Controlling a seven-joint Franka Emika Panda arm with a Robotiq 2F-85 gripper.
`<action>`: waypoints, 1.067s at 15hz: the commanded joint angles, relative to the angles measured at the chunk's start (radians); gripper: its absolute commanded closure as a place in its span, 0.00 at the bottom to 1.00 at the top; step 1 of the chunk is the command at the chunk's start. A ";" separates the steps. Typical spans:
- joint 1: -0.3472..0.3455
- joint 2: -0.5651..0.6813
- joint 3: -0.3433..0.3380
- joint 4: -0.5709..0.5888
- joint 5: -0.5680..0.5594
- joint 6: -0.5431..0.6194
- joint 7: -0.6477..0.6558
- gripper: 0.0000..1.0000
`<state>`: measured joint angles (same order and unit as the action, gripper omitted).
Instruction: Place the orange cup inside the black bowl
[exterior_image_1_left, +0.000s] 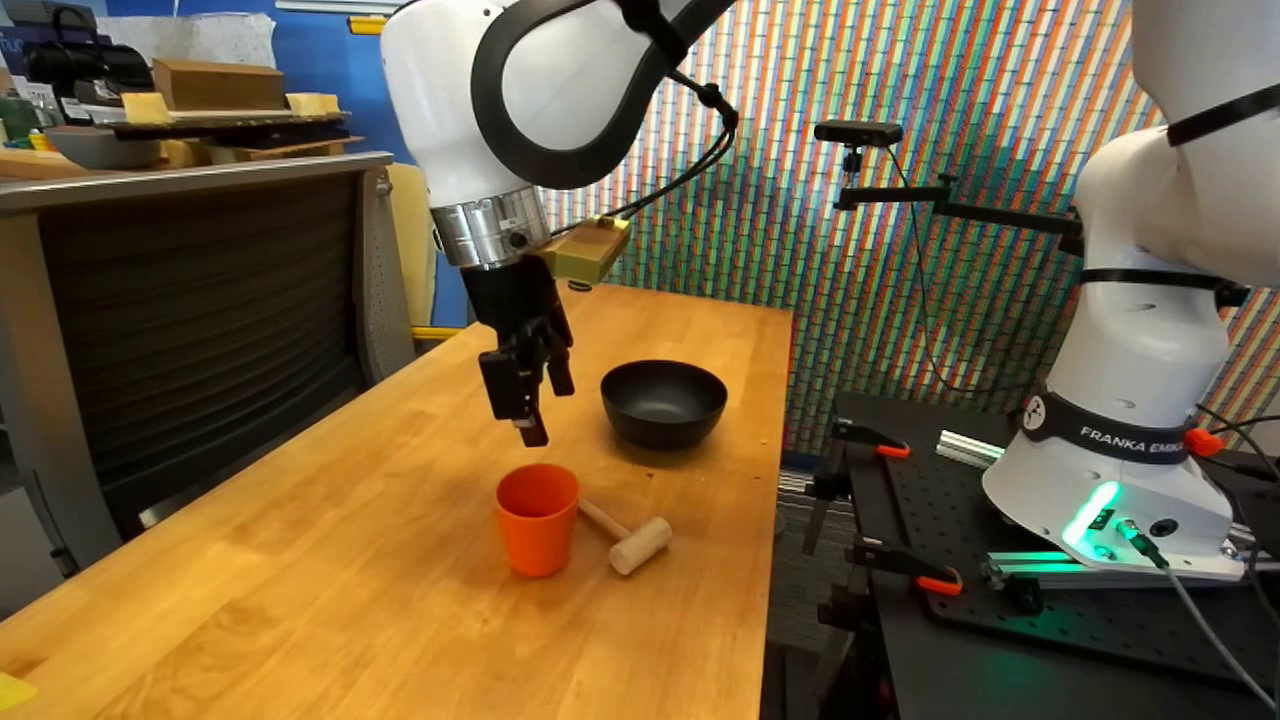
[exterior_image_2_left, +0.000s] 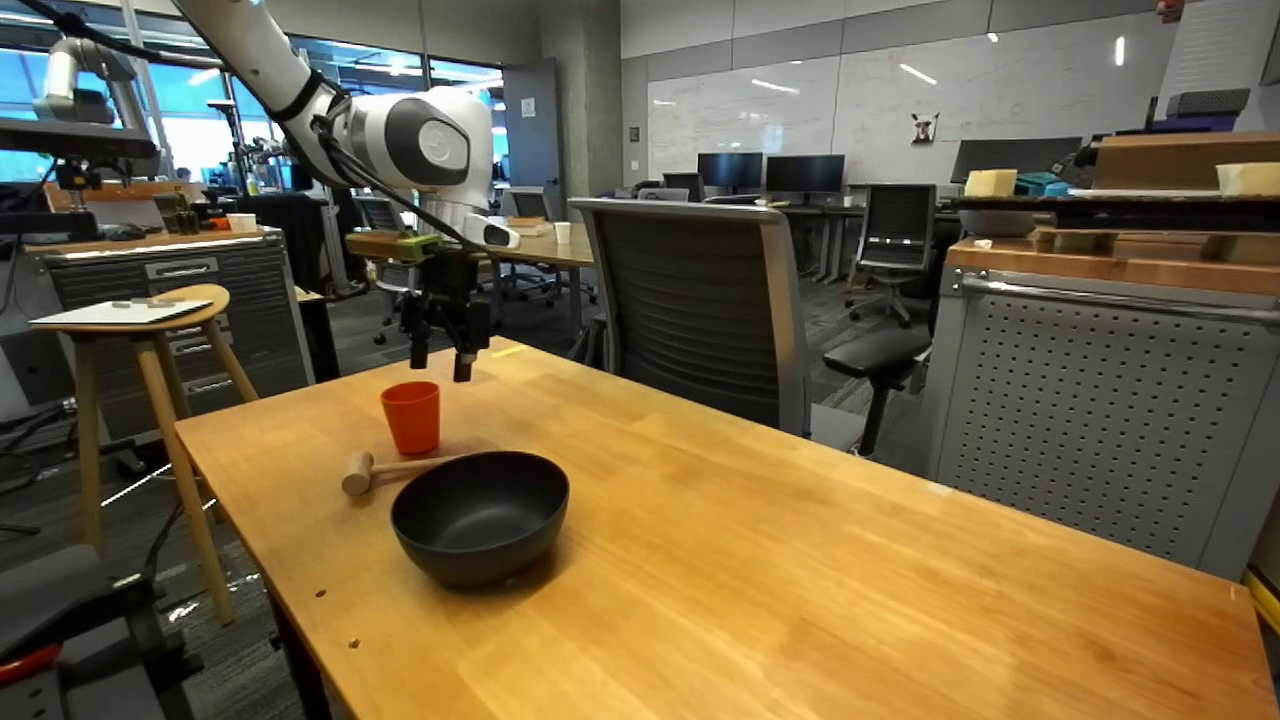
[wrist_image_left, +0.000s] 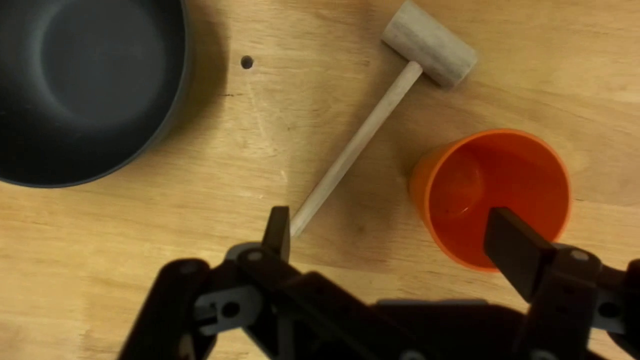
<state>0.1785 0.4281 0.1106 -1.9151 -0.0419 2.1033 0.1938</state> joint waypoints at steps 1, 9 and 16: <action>-0.001 0.029 0.012 0.034 0.059 -0.044 -0.012 0.00; -0.003 0.069 0.024 -0.022 0.127 0.051 -0.041 0.42; -0.007 0.064 0.038 -0.057 0.112 0.178 -0.112 0.96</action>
<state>0.1810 0.5069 0.1388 -1.9540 0.0558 2.2541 0.1367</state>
